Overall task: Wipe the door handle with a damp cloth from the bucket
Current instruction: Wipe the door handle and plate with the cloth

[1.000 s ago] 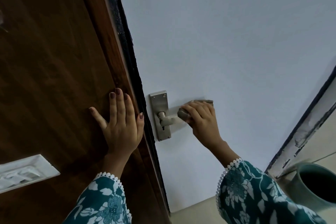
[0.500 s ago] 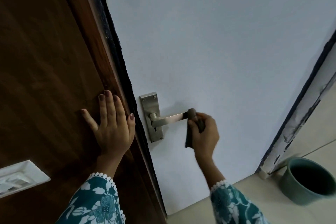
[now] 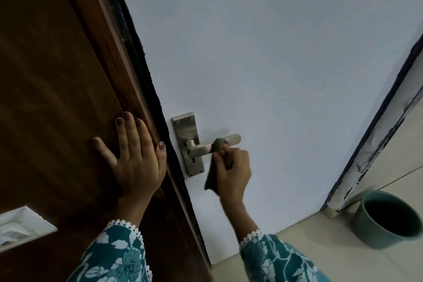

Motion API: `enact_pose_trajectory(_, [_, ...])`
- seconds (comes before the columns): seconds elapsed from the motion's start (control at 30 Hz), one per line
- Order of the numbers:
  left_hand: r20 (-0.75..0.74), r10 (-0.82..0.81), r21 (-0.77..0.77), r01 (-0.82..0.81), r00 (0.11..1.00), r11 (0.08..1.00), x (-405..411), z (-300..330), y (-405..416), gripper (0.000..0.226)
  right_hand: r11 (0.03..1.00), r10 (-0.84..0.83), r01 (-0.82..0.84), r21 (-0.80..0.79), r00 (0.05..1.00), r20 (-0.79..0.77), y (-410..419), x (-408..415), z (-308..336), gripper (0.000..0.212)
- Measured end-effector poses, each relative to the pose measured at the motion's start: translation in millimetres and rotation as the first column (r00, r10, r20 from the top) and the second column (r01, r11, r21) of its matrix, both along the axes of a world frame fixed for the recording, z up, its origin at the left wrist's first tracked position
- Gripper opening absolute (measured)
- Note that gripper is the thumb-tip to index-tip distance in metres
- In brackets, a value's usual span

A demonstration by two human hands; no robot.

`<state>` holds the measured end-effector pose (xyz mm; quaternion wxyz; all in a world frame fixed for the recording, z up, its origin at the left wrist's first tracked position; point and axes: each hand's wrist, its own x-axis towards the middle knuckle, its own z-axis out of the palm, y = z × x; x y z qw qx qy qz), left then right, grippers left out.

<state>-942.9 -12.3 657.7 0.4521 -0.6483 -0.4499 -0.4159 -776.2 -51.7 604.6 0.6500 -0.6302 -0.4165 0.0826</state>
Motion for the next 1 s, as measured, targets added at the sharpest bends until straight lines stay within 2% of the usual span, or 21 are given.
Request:
enact_pose_trajectory(0.13, [0.0,-0.009,0.007,0.009,1.0,1.0,-1.4,-0.7,-0.8,0.062,0.989,0.148,-0.148,0.016,0.988,0.047,-6.8,-9.6,0.7,0.017])
enact_pose_trajectory(0.2, [0.005,-0.013,0.001,0.013,1.0,1.0,-1.8,-0.7,-0.6,0.062,0.995,0.103,-0.103,-0.016,0.992,0.067,-4.2,15.5,4.6,0.017])
enact_pose_trajectory(0.27, [0.018,-0.015,0.005,0.015,1.0,1.0,-1.2,-0.8,-0.2,0.061,0.999,0.014,-0.013,-0.046,1.0,0.022,-0.7,37.2,7.1,0.016])
enact_pose_trajectory(0.37, [0.023,-0.018,0.02,0.018,1.0,1.0,0.5,-0.9,0.7,0.061,0.999,-0.038,0.038,-0.036,0.999,-0.011,0.9,23.9,3.1,0.015])
enact_pose_trajectory(0.5, [0.016,-0.018,0.021,0.017,1.0,1.0,-0.6,-1.2,0.2,0.06,0.989,0.148,-0.15,0.013,0.984,0.104,-6.6,-38.1,-2.1,0.018])
enact_pose_trajectory(0.6, [0.009,-0.025,0.024,0.024,1.0,0.999,-1.6,-1.7,0.6,0.061,0.979,0.199,-0.203,0.005,0.965,0.171,-6.0,-29.5,0.6,0.017])
enact_pose_trajectory(0.83, [0.019,-0.029,0.002,0.029,0.999,1.0,-1.7,-1.6,0.8,0.063,0.989,-0.11,0.109,-0.095,0.994,0.0,2.7,72.6,33.0,0.013])
enact_pose_trajectory(0.9, [0.02,-0.035,0.002,0.035,0.999,0.999,-1.8,-1.5,1.1,0.065,0.992,-0.115,0.118,-0.04,0.991,0.07,3.4,83.4,54.1,0.015])
enact_pose_trajectory(0.97, [0.016,-0.028,0.009,0.028,0.999,1.0,-1.7,-2.8,2.4,0.064,0.997,-0.003,-0.018,0.069,0.953,0.301,3.1,74.9,73.9,0.017])
enact_pose_trajectory(1.0, [0.017,-0.028,0.011,0.028,0.999,1.0,-1.8,-3.2,2.9,0.064,0.985,0.068,-0.135,0.111,0.881,0.468,4.1,64.7,79.2,0.018])
